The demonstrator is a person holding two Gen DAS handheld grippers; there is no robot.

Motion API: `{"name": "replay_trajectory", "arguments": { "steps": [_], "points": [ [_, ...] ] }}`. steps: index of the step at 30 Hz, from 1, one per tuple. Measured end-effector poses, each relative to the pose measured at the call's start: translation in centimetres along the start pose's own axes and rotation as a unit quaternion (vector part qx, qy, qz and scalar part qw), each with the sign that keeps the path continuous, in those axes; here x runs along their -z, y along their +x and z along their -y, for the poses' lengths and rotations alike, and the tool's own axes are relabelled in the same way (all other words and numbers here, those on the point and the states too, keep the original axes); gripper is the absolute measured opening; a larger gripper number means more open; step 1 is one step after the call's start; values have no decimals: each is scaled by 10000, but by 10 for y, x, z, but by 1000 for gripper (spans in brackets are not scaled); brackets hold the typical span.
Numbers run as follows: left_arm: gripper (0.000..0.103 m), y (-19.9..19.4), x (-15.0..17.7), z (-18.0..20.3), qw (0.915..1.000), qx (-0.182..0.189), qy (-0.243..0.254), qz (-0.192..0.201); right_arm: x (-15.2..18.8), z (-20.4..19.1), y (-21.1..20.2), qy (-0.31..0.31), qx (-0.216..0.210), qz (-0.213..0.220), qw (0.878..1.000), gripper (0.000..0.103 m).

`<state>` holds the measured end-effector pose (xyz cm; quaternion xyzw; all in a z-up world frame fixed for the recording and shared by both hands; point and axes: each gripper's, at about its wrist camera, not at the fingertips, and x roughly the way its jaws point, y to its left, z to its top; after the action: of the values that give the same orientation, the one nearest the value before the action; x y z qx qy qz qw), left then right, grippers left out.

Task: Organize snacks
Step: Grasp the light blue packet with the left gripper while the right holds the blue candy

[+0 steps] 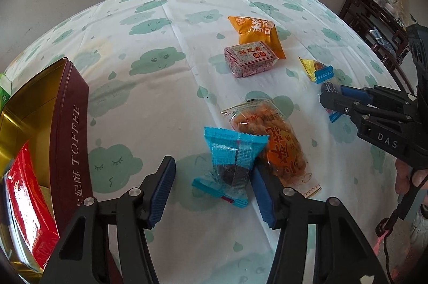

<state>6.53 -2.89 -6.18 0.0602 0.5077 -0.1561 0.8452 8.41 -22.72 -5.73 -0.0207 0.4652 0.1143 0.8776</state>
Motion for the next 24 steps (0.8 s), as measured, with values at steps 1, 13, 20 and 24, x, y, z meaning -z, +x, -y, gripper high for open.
{"name": "replay_trajectory", "arguments": {
  "steps": [1, 13, 20, 24],
  "points": [
    [48, 0, -1, 0, 10000, -10, -4, 11, 0, 0, 0, 3, 4, 12, 10000, 27],
    [26, -3, 0, -4, 9999, 59, -87, 52, 5, -4, -2, 8, 153, 197, 9997, 27],
    [25, -13, 2, -7, 9997, 73, -215, 105, 7, -5, -2, -1, 203, 254, 9995, 27],
    [25, -28, -1, -11, 9992, 40, -316, 240, 8, -7, -3, -7, 250, 314, 9992, 27]
  ]
}}
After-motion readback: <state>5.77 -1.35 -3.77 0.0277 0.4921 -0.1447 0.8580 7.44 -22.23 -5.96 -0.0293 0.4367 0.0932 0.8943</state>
